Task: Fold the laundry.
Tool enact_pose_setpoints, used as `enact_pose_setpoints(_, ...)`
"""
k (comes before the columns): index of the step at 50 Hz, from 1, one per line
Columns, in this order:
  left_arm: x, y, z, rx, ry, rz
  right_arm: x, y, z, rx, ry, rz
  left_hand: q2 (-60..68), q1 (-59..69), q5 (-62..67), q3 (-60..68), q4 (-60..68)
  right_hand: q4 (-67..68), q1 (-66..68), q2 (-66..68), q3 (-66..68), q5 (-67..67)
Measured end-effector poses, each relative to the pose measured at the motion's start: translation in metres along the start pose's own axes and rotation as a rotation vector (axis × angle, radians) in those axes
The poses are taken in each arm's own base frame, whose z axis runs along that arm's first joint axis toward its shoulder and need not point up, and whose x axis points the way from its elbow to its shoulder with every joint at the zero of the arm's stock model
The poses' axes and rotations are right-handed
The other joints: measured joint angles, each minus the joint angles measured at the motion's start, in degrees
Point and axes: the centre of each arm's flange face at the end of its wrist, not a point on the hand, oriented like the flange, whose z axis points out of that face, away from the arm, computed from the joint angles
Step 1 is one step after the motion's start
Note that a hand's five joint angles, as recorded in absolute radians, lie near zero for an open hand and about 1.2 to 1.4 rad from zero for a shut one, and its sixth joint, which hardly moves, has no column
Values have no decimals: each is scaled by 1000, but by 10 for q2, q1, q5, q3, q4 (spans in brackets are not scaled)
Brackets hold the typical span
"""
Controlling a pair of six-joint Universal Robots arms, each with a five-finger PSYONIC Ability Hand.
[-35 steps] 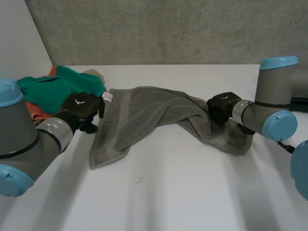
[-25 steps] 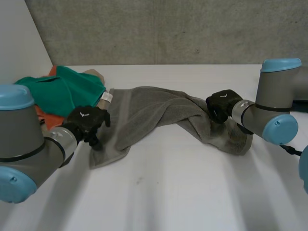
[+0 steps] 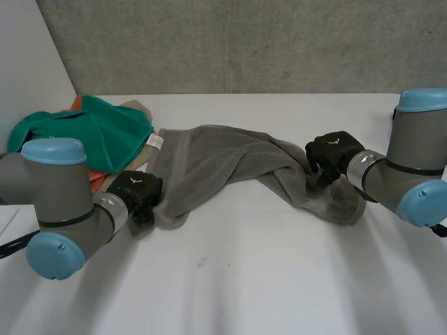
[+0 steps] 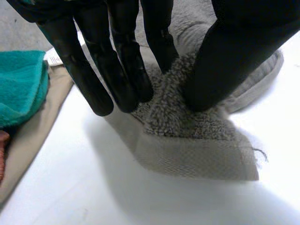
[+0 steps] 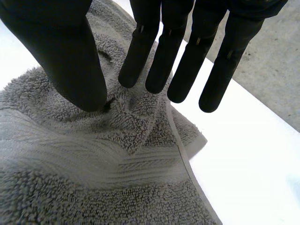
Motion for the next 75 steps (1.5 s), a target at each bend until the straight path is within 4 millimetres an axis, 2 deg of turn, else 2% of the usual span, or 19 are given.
enact_pose_setpoints(6, -8, -23, -8, 66, -40, 6, 2, 0, -9, 16, 18, 4, 42, 4, 24, 43, 44, -252, -262, -261, -250, -258)
enact_pose_setpoints(9, -12, -47, -21, 140, -62, -2, 4, -2, -17, 17, 31, 24, 42, 4, 24, 43, 44, -339, -337, -332, -332, -346)
enact_pose_setpoints(16, -12, -103, -60, 311, -78, -8, 0, -1, -39, -13, 58, 119, 42, 4, 24, 43, 44, -353, -350, -357, -358, -369)
enact_pose_setpoints(21, -6, -139, -87, 422, -71, 4, -19, 8, -54, -61, 44, 175, 43, 4, 24, 44, 44, -353, -350, -357, -358, -369)
enact_pose_setpoints(29, -3, -176, -107, 530, -83, 14, -41, 24, -55, -73, 57, 129, 43, 4, 24, 44, 44, -322, -324, -326, -313, -304)
enact_pose_setpoints(35, -9, -197, -116, 563, -113, -2, -45, 38, -36, -53, 124, 88, 43, 4, 24, 44, 46, -265, -266, -266, -264, -255)
enact_pose_setpoints(38, -11, -205, -121, 571, -121, -17, -43, 44, -26, -46, 153, 85, 43, 4, 24, 44, 46, -191, -185, -181, -181, -184)
enact_pose_setpoints(39, -12, -207, -123, 575, -123, -22, -42, 45, -23, -44, 161, 85, 43, 4, 24, 44, 46, -98, -87, -81, -95, -90)
enact_pose_setpoints(40, -12, -208, -124, 577, -123, -24, -41, 45, -22, -43, 166, 86, 43, 4, 24, 44, 46, -52, -51, -44, -48, -44)
enact_pose_setpoints(41, -13, -211, -127, 582, -124, -30, -39, 45, -20, -38, 180, 89, 43, 4, 24, 44, 46, 73, 78, 84, 76, 79)
enact_pose_setpoints(43, -14, -215, -131, 590, -125, -38, -36, 44, -19, -29, 197, 93, 43, 4, 24, 44, 46, 140, 120, 145, 139, 139)
enact_pose_setpoints(47, -18, -223, -141, 606, -130, -55, -22, 29, -27, 15, 243, 97, 44, 4, 24, 44, 46, 156, 120, 150, 151, 144)
enact_pose_setpoints(52, -26, -231, -162, 633, -143, -75, 18, -13, -55, 142, 321, 61, 44, 4, 24, 44, 46, 157, 120, 150, 154, 144)
enact_pose_setpoints(54, -32, -236, -177, 654, -153, -83, 44, -40, -71, 227, 361, 20, 44, 4, 24, 44, 46, 157, 120, 150, 154, 144)
enact_pose_setpoints(59, -38, -241, -204, 694, -152, -94, 77, -79, -88, 320, 376, -41, 44, 4, 24, 44, 46, 157, 120, 150, 154, 146)
enact_pose_setpoints(63, -34, -237, -216, 693, -111, -99, 85, -90, -67, 297, 314, -46, 44, 4, 24, 44, 46, 157, 120, 150, 154, 150)
enact_pose_setpoints(67, -27, -228, -214, 661, -72, -99, 80, -86, -36, 247, 248, -40, 44, 4, 24, 44, 46, 157, 120, 150, 154, 150)
enact_pose_setpoints(73, -12, -202, -190, 552, -18, -100, 48, -51, 34, 163, 153, -90, 44, 4, 24, 44, 46, 158, 120, 150, 155, 150)
enact_pose_setpoints(75, -8, -195, -180, 521, -10, -101, 39, -39, 51, 149, 143, -114, 44, 4, 24, 44, 46, 158, 120, 150, 155, 150)
